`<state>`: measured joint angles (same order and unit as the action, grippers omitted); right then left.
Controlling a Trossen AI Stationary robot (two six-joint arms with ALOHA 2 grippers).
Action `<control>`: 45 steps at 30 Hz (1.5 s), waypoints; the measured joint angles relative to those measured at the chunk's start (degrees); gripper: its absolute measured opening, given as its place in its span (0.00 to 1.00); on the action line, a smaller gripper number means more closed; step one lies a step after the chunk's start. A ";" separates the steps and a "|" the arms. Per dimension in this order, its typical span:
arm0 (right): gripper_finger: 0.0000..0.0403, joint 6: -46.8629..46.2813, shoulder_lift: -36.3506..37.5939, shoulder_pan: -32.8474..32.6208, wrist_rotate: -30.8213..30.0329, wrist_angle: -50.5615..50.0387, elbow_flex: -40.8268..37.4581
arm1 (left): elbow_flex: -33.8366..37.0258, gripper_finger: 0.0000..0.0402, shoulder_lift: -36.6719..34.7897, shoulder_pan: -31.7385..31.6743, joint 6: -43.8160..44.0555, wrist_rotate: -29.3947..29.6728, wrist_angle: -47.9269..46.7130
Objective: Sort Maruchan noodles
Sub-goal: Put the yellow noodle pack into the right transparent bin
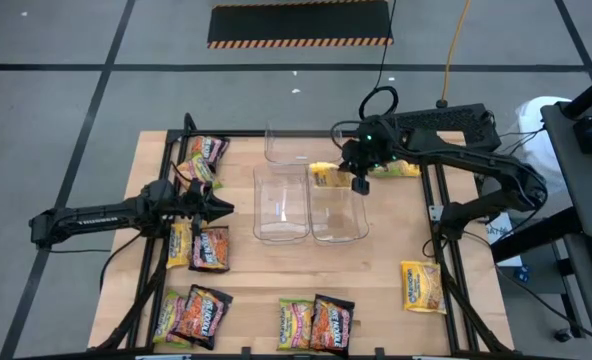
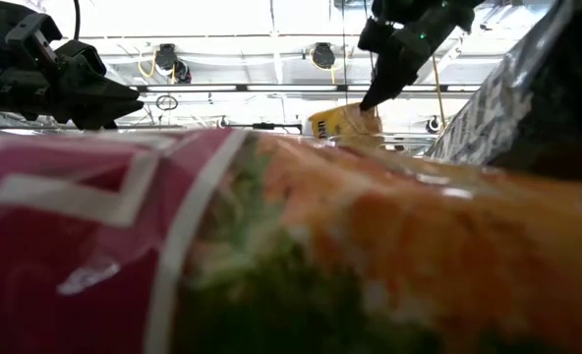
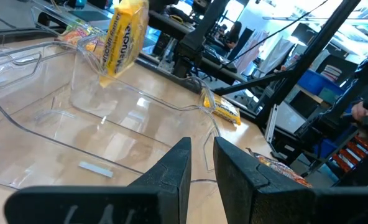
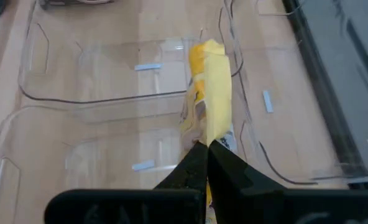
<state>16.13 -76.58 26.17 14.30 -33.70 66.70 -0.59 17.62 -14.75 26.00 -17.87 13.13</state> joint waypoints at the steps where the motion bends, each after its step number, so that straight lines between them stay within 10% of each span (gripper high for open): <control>1: 0.00 0.04 -0.52 0.55 1.12 0.24 0.00 | 0.01 0.18 -0.01 -0.01 0.00 -0.02 0.00; 45: 0.00 8.43 -7.45 12.92 12.72 9.29 -8.33 | 0.01 0.18 -0.01 -0.01 0.00 0.00 0.00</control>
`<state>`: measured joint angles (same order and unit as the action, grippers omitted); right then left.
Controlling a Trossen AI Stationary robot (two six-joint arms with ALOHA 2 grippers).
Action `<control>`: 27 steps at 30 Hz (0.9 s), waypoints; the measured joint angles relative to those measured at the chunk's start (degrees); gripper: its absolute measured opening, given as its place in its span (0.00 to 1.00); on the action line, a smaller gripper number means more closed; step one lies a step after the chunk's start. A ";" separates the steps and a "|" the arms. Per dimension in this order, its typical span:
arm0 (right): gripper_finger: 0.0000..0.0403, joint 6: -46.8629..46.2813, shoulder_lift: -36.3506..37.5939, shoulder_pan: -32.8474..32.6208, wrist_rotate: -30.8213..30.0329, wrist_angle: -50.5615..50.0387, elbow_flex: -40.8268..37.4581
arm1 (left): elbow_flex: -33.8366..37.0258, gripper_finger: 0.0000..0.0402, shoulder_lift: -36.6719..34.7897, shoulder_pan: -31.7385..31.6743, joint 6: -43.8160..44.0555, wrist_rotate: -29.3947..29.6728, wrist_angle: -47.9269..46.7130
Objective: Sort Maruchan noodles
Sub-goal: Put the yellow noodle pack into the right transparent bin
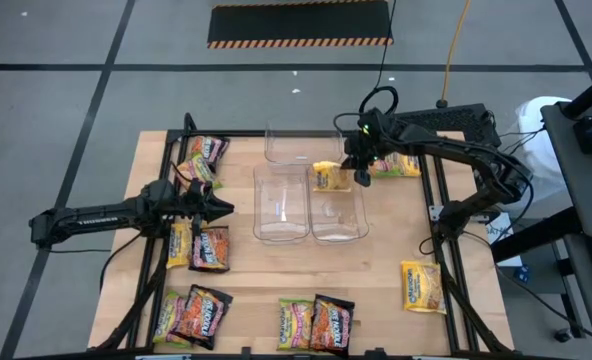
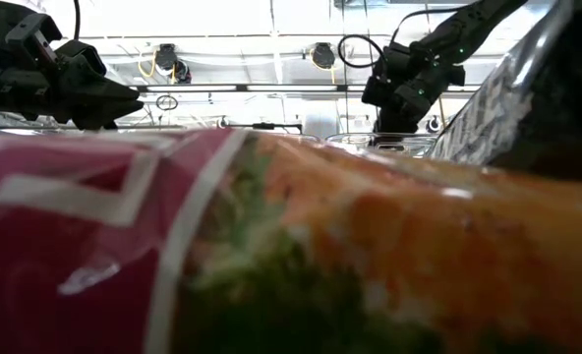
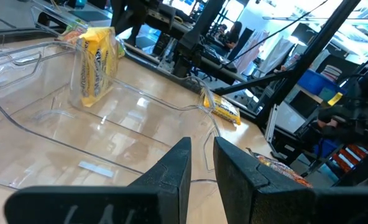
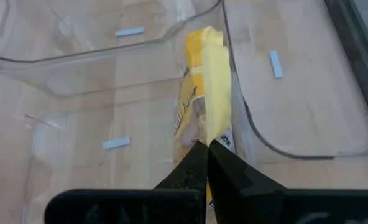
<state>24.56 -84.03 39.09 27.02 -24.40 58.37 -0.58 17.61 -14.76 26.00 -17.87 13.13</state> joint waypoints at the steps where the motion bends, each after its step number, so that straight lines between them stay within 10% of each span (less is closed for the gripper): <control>1: 0.00 0.05 0.00 0.00 0.01 0.31 -0.40 | 0.00 0.18 0.02 0.02 0.00 0.00 0.00; 27: 0.16 -2.42 0.06 -0.02 -9.24 4.06 -1.33 | 0.00 0.18 0.01 0.00 0.17 0.00 0.00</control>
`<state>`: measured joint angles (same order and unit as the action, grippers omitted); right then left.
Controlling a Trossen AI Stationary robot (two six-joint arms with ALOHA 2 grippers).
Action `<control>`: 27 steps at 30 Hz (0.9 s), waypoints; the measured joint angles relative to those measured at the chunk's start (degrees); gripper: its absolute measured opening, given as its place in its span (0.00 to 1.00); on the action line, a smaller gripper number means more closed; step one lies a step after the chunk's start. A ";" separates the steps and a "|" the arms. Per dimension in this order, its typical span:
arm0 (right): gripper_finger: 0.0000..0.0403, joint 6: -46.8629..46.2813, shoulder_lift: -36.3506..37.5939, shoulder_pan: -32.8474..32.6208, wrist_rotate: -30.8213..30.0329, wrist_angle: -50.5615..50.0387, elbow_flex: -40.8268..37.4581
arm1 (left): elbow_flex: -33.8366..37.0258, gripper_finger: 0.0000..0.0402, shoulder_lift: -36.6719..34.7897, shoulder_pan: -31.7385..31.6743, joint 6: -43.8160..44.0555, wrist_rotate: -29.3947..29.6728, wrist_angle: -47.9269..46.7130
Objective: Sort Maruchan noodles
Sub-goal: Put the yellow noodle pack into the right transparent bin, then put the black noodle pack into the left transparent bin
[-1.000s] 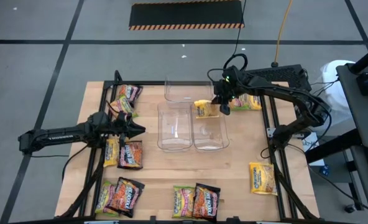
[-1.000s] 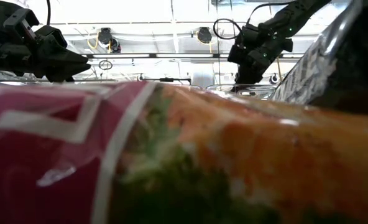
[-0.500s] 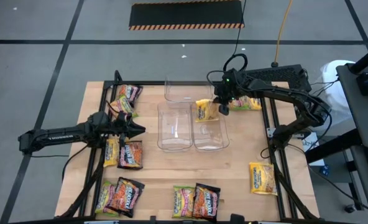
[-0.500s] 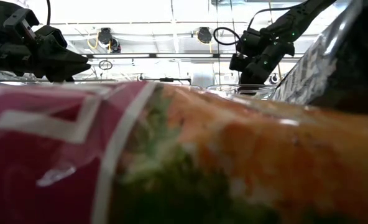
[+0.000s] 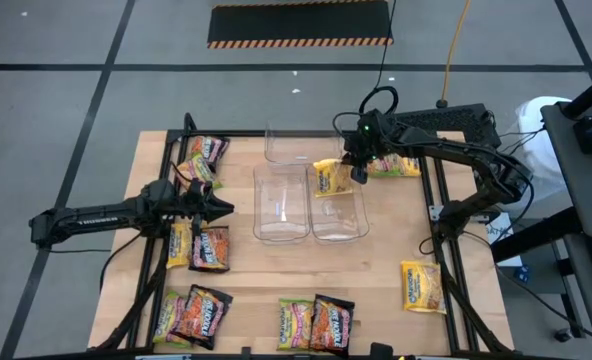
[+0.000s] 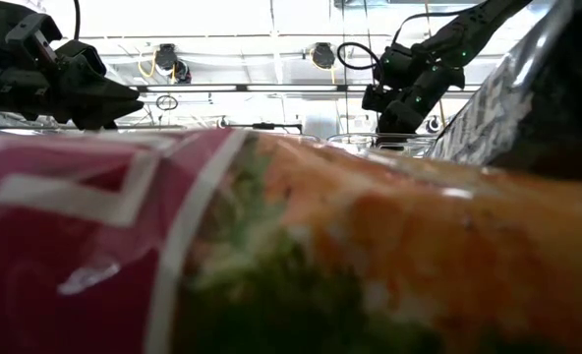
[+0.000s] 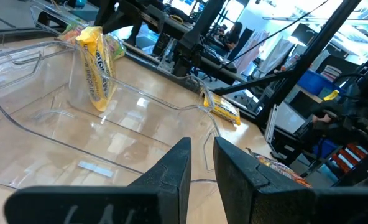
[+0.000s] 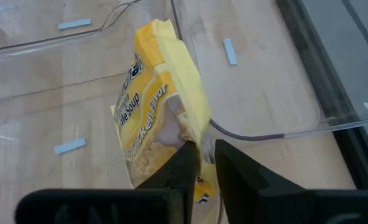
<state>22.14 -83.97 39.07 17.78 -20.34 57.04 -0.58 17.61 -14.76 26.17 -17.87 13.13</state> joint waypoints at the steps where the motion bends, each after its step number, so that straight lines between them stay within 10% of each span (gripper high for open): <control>1: 0.17 0.01 0.15 0.00 -0.01 0.14 0.00 | 0.00 0.18 -0.01 0.00 0.00 0.00 0.00; 14: 0.19 1.33 12.36 0.01 -6.61 -0.80 -0.02 | 0.00 0.18 -0.01 0.02 0.04 0.00 0.00; 27: 0.19 -1.95 25.39 0.00 -16.28 -26.35 0.00 | -0.01 0.18 0.01 0.00 0.54 -0.01 1.78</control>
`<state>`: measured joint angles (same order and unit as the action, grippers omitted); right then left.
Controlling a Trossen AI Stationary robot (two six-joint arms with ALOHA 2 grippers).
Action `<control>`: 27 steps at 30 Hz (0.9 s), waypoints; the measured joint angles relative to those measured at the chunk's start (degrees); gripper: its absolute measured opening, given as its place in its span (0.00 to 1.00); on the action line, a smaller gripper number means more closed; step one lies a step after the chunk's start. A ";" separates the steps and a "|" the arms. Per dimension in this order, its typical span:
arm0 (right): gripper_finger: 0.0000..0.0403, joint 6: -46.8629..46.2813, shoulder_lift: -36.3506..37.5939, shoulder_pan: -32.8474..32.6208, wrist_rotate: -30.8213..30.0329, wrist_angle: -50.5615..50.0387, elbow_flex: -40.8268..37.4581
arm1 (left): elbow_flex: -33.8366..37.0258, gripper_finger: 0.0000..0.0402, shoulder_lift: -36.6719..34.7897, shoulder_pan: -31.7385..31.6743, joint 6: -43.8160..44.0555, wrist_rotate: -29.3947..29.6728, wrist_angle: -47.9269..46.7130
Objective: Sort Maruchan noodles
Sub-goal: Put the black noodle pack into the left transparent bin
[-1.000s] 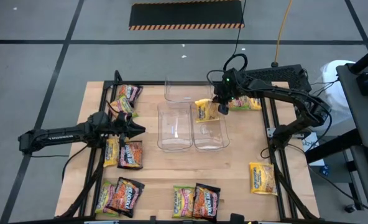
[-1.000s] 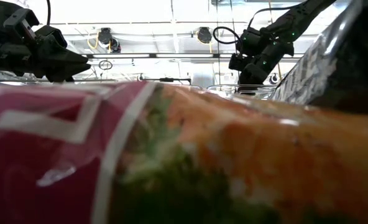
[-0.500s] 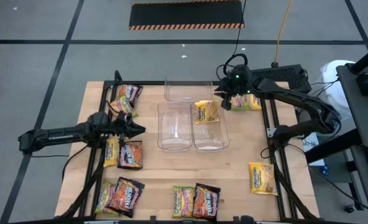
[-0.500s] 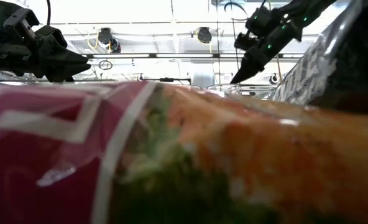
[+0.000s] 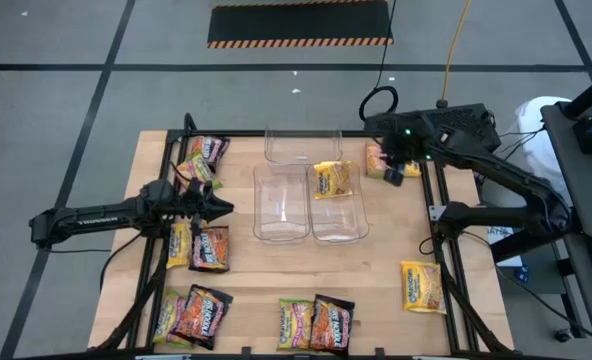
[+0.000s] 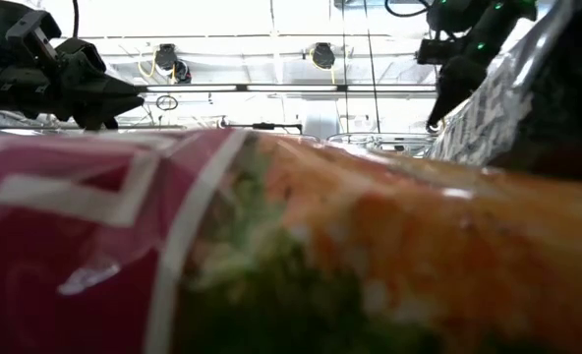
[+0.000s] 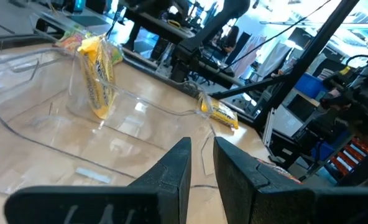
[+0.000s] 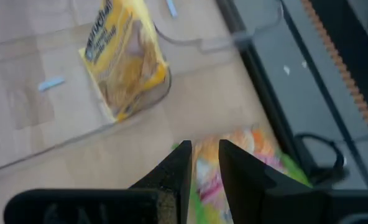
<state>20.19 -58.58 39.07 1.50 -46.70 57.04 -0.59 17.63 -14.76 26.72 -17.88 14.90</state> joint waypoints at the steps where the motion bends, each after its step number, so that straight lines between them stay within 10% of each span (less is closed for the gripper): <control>1: 0.19 -1.07 0.72 0.00 0.00 -1.34 0.00 | -0.01 0.18 0.00 0.02 1.23 0.01 1.13; 27: 0.19 -9.16 8.30 -0.07 7.72 -13.31 0.00 | -0.03 0.18 -0.01 0.01 24.36 0.24 19.77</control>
<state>11.03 -50.28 39.00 9.21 -60.01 57.04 -0.62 17.62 -14.75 51.07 -17.63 34.67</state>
